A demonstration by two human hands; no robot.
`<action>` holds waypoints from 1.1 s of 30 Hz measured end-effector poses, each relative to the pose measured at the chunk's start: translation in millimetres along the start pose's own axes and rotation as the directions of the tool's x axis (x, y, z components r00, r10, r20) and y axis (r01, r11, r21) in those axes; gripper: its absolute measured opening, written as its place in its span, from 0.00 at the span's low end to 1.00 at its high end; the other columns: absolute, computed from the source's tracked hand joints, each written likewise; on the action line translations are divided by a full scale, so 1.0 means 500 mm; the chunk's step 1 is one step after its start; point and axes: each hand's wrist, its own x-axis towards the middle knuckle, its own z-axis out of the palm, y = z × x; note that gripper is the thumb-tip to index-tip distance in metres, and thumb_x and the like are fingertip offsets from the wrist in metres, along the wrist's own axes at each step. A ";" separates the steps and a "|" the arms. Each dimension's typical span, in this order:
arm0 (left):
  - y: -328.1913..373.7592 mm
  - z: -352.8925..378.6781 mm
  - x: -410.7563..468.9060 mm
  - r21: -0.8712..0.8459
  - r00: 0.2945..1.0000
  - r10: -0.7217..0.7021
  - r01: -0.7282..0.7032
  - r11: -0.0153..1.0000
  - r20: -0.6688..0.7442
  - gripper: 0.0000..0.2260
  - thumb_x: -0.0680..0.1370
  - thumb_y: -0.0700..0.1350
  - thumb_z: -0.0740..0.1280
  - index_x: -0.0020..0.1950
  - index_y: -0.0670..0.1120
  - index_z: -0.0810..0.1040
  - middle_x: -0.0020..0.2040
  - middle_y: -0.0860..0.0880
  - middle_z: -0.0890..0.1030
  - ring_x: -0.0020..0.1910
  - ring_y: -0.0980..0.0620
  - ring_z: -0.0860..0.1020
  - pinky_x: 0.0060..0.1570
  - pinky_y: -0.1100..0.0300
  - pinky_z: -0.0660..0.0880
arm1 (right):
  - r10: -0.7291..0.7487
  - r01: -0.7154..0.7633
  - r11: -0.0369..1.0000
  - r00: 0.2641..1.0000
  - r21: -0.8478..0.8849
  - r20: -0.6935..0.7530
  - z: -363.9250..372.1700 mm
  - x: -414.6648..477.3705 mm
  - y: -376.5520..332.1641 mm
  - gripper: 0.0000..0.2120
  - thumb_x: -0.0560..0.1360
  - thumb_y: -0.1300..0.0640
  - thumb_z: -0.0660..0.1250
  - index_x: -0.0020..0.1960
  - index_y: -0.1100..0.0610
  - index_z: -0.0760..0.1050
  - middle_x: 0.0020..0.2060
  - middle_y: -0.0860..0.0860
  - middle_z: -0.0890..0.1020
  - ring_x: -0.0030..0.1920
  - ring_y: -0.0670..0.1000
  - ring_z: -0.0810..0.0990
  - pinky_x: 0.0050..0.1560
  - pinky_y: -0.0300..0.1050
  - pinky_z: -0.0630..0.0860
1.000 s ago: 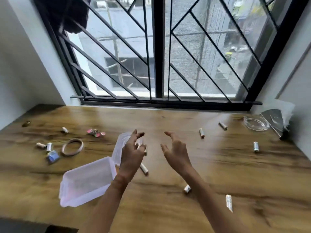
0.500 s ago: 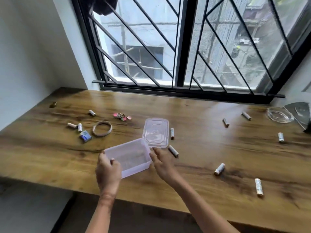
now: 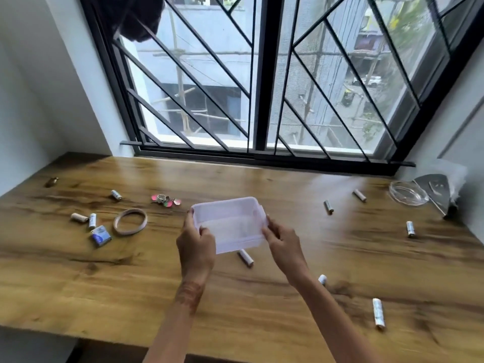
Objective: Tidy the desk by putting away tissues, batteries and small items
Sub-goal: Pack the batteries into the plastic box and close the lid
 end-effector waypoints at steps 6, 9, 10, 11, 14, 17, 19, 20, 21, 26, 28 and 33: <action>0.029 0.157 -0.004 -0.016 0.956 0.097 -0.096 0.995 0.278 0.23 0.76 0.35 0.58 0.72 0.42 0.64 0.68 0.43 0.72 0.66 0.46 0.71 0.58 0.64 0.66 | 0.131 -0.124 0.991 0.979 0.054 -0.158 -0.131 0.030 0.079 0.15 0.77 0.62 0.60 0.63 0.58 0.74 0.57 0.49 0.79 0.54 0.48 0.79 0.55 0.46 0.73; 0.026 0.220 -0.011 -0.015 0.923 0.108 -0.110 0.994 0.370 0.23 0.76 0.34 0.59 0.71 0.42 0.65 0.67 0.42 0.73 0.65 0.44 0.72 0.60 0.59 0.68 | 0.205 -0.198 0.979 0.954 0.056 -0.218 -0.171 0.043 0.124 0.11 0.76 0.63 0.61 0.55 0.61 0.78 0.52 0.58 0.82 0.55 0.57 0.78 0.56 0.56 0.73; 0.023 0.238 -0.013 -0.016 0.918 0.109 -0.111 0.994 0.383 0.23 0.75 0.33 0.60 0.71 0.41 0.66 0.67 0.41 0.73 0.64 0.44 0.72 0.60 0.57 0.69 | 0.215 -0.207 0.977 0.948 0.059 -0.234 -0.180 0.046 0.136 0.10 0.76 0.63 0.61 0.54 0.62 0.78 0.51 0.58 0.82 0.54 0.58 0.79 0.55 0.56 0.74; 0.019 0.251 -0.014 -0.020 0.914 0.105 -0.106 0.994 0.393 0.23 0.75 0.33 0.60 0.71 0.41 0.66 0.67 0.41 0.73 0.64 0.44 0.72 0.60 0.57 0.69 | 0.218 -0.209 0.976 0.945 0.061 -0.243 -0.185 0.048 0.147 0.10 0.76 0.63 0.61 0.54 0.62 0.78 0.49 0.56 0.83 0.53 0.57 0.80 0.54 0.54 0.75; 0.012 0.282 -0.017 -0.038 0.894 0.092 -0.084 0.996 0.438 0.24 0.75 0.32 0.59 0.71 0.39 0.64 0.69 0.42 0.70 0.67 0.46 0.70 0.60 0.63 0.65 | 0.248 -0.234 0.969 0.938 0.083 -0.242 -0.197 0.053 0.171 0.12 0.76 0.65 0.61 0.58 0.63 0.76 0.46 0.51 0.81 0.48 0.50 0.78 0.54 0.47 0.73; 0.004 0.293 -0.020 -0.030 0.889 0.107 -0.104 0.994 0.445 0.24 0.75 0.32 0.59 0.72 0.39 0.64 0.69 0.43 0.70 0.68 0.47 0.69 0.59 0.66 0.62 | 0.274 -0.255 0.961 0.932 0.106 -0.239 -0.197 0.052 0.187 0.16 0.76 0.66 0.61 0.62 0.63 0.73 0.52 0.51 0.80 0.51 0.47 0.76 0.53 0.39 0.70; -0.001 0.295 -0.022 -0.008 0.891 0.131 -0.142 0.990 0.435 0.24 0.75 0.33 0.59 0.72 0.40 0.64 0.69 0.43 0.71 0.67 0.46 0.70 0.59 0.65 0.64 | 0.276 -0.254 0.960 0.932 0.121 -0.233 -0.196 0.053 0.194 0.17 0.75 0.68 0.61 0.63 0.62 0.73 0.54 0.50 0.80 0.53 0.46 0.77 0.53 0.38 0.70; -0.002 0.293 -0.024 -0.004 0.890 0.137 -0.151 0.989 0.435 0.24 0.76 0.34 0.60 0.72 0.40 0.64 0.69 0.44 0.71 0.67 0.46 0.70 0.61 0.64 0.64 | 0.283 -0.257 0.956 0.932 0.140 -0.226 -0.195 0.053 0.197 0.18 0.74 0.67 0.62 0.64 0.62 0.73 0.56 0.52 0.79 0.54 0.46 0.77 0.54 0.39 0.71; -0.003 0.291 -0.027 -0.005 0.891 0.141 -0.154 0.988 0.431 0.24 0.76 0.35 0.60 0.72 0.41 0.64 0.70 0.44 0.70 0.68 0.46 0.68 0.64 0.63 0.63 | 0.296 -0.265 0.951 0.930 0.160 -0.218 -0.198 0.050 0.196 0.18 0.74 0.66 0.63 0.64 0.62 0.72 0.58 0.53 0.79 0.55 0.47 0.77 0.57 0.41 0.72; -0.030 0.250 -0.057 0.076 0.970 0.117 -0.136 0.988 0.214 0.19 0.74 0.36 0.64 0.65 0.41 0.71 0.62 0.43 0.76 0.60 0.44 0.74 0.60 0.54 0.70 | 0.247 -0.280 0.957 0.920 -0.069 -0.306 -0.242 0.006 0.200 0.20 0.72 0.58 0.70 0.63 0.62 0.73 0.56 0.53 0.78 0.53 0.49 0.76 0.53 0.39 0.71; -0.051 0.227 -0.070 0.160 0.990 0.102 -0.116 0.980 0.095 0.15 0.73 0.37 0.66 0.60 0.41 0.74 0.57 0.42 0.78 0.55 0.41 0.76 0.53 0.53 0.72 | 0.182 -0.278 0.929 0.918 -0.245 -0.353 -0.267 -0.027 0.212 0.15 0.71 0.58 0.71 0.56 0.61 0.76 0.51 0.54 0.79 0.48 0.50 0.76 0.49 0.40 0.71; -0.090 0.189 -0.077 0.369 0.993 -0.077 0.036 0.929 0.095 0.15 0.72 0.47 0.70 0.53 0.41 0.73 0.50 0.38 0.79 0.49 0.37 0.77 0.41 0.53 0.70 | 0.286 -0.427 0.803 0.889 -0.417 -0.359 -0.310 -0.107 0.231 0.16 0.68 0.51 0.74 0.49 0.59 0.74 0.44 0.52 0.74 0.45 0.53 0.75 0.41 0.42 0.67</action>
